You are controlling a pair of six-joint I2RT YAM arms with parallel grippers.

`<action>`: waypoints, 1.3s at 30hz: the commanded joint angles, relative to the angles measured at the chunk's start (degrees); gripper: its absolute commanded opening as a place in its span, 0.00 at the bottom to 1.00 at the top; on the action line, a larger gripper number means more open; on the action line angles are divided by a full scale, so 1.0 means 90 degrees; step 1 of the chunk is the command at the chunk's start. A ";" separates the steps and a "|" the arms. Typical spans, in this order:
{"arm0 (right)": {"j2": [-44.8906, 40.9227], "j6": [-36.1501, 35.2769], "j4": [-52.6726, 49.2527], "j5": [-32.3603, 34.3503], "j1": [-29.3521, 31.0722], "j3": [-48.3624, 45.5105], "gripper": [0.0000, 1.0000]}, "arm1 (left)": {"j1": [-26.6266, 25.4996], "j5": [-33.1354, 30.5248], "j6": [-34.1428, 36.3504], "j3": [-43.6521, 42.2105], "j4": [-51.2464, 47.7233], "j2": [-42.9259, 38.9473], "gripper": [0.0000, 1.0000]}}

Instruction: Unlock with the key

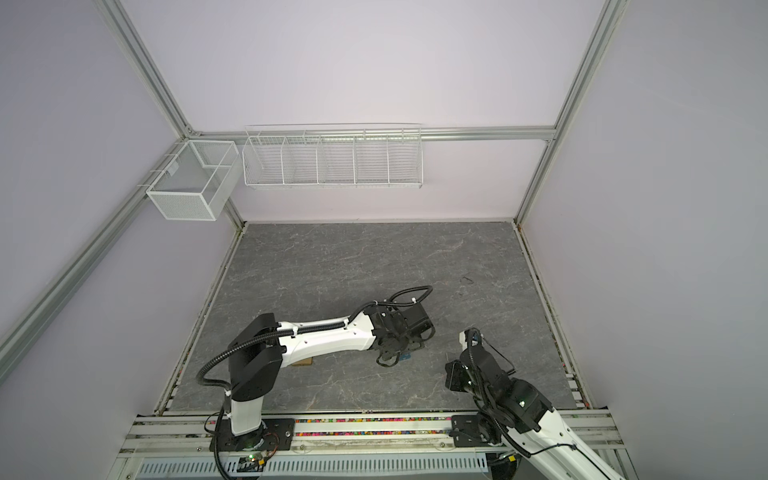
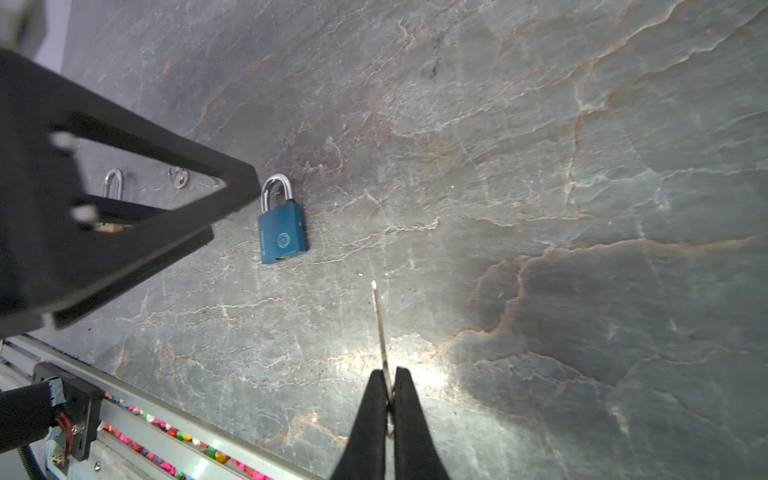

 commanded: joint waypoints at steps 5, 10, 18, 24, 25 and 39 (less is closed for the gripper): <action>-0.0539 0.0077 -0.0237 -0.0265 0.0038 -0.0124 0.07 | -0.0009 0.0018 -0.0257 0.0778 -0.1348 0.0779 0.65; -0.0649 0.0055 -0.0248 -0.0278 0.0042 -0.0132 0.07 | 0.0052 -0.0005 -0.0085 0.1304 -0.1894 0.1215 0.64; -0.0677 0.0018 -0.0238 -0.0317 0.0039 -0.0122 0.07 | 0.0085 0.0211 -0.0027 0.1626 -0.2235 0.1565 0.63; -0.0707 -0.0001 -0.0238 -0.0336 0.0039 -0.0122 0.07 | 0.0138 0.0335 -0.0023 0.1631 -0.2442 0.1610 0.63; -0.0700 0.0004 -0.0229 -0.0344 0.0039 -0.0122 0.07 | 0.0152 0.0327 -0.0024 0.1587 -0.2445 0.1584 0.63; -0.0628 -0.0049 -0.0160 -0.0366 0.0039 -0.0128 0.07 | 0.0212 0.0593 -0.0375 0.1028 -0.1737 0.1338 0.55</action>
